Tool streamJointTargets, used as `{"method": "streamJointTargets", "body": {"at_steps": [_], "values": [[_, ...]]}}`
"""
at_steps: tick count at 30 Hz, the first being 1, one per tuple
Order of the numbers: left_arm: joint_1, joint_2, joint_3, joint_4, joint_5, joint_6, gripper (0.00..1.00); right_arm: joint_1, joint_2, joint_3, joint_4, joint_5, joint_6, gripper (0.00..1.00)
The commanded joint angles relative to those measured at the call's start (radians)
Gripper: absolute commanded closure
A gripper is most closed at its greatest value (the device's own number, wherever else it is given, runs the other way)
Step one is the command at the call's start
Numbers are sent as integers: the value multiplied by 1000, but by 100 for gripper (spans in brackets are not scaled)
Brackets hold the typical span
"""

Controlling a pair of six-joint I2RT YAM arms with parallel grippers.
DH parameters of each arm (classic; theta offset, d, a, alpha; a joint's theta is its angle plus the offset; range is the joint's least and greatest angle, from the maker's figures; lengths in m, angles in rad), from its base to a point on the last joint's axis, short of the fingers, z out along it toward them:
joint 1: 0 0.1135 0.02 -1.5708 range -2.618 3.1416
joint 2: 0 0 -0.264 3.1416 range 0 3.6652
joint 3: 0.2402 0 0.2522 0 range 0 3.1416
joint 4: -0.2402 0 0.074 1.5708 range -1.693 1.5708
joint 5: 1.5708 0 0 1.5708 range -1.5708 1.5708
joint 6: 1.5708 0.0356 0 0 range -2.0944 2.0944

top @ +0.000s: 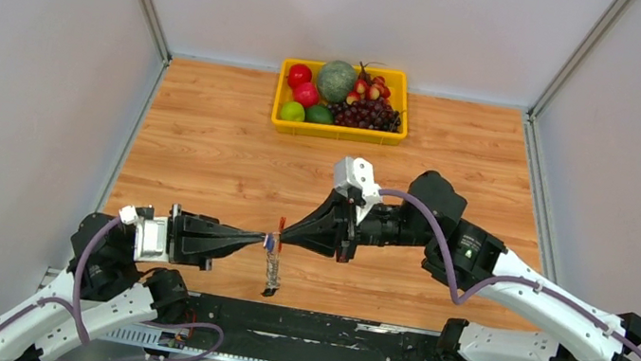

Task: Put the keys on the keyring

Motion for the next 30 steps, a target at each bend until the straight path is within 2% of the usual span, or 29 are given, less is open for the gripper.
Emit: {"method": "streamJointTargets", "body": {"at_steps": [1, 6, 16, 20, 26, 30], "values": [[2, 27, 0, 51, -20, 0, 96, -8, -72, -27, 236, 53, 83, 100], [2, 51, -4, 67, -22, -9, 92, -8, -97, -68, 288, 98, 96, 100], [2, 93, 19, 76, 18, -45, 66, -6, -124, -117, 340, 161, 86, 100], [3, 108, 69, 45, -11, -56, 57, -7, -131, -126, 347, 153, 77, 100], [2, 141, 187, -39, -94, -64, 52, -7, -155, -151, 353, 140, 50, 100], [2, 167, 262, -70, -99, -94, 50, -7, -177, -171, 364, 152, 48, 100]]}}
